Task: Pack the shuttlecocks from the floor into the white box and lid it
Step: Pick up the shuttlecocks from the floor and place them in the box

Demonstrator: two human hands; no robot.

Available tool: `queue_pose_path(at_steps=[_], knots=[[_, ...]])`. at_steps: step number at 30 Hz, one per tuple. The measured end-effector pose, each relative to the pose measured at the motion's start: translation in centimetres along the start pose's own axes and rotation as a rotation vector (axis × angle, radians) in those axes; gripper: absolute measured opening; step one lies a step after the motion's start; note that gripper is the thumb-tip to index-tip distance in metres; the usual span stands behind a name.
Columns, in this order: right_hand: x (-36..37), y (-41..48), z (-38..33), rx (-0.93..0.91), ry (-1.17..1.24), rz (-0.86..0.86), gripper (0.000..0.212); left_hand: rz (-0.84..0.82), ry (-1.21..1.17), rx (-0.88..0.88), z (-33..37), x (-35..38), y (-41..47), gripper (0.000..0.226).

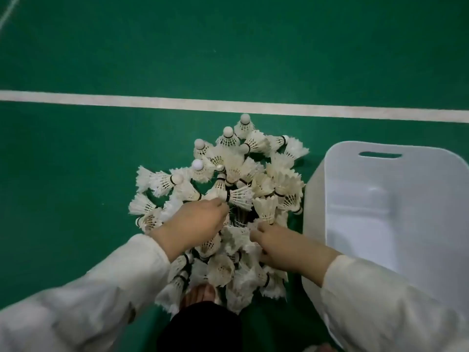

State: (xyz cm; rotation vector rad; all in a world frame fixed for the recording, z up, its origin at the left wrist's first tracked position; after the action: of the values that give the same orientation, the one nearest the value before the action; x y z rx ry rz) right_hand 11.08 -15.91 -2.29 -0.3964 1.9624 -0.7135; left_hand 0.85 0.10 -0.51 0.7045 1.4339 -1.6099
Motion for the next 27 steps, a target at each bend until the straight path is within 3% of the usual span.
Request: queue_pose_path(at_steps=[4,8,11,14,18,24,27], knots=[[1.9,1.0,0.8,0.039,-0.153,0.074,0.029,0.046,0.141,-0.018,0.2,2.2,-0.2,0.023],[1.4,-0.5,0.1,0.118,-0.089,0.184,0.019,0.071,0.167,-0.042,0.1,3.1,-0.6,0.055],[-0.3,-2.4,-0.9,0.187,-0.039,0.249,0.011,0.165,0.129,-0.076,0.0,3.4,-1.2,0.065],[-1.3,-4.1,-2.2,0.210,0.012,0.301,0.013,0.229,0.113,-0.116,0.0,3.7,-1.4,0.064],[-1.7,-5.6,-3.6,0.202,0.049,0.365,0.018,0.313,0.064,-0.194,0.0,3.7,-2.0,0.040],[-0.8,-4.9,-3.7,0.222,0.180,0.470,0.017,0.596,-0.267,-0.159,2.1,3.4,-2.3,0.041],[-0.6,-4.0,-3.3,0.247,0.241,0.479,0.017,0.561,-0.396,-0.072,4.3,3.9,-1.7,0.054]])
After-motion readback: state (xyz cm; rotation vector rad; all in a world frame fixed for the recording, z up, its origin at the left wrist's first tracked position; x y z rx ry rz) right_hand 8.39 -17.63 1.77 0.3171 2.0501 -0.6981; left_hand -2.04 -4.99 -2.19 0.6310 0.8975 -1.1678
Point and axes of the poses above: each hand's wrist, its own y-axis towards the middle knuckle, its own x-axis out of the palm, z = x × y, the point moved 1 cm from there along y, towards the middle knuckle, and after that the axes turned 5 degrees about x, right-handed, at the moved point
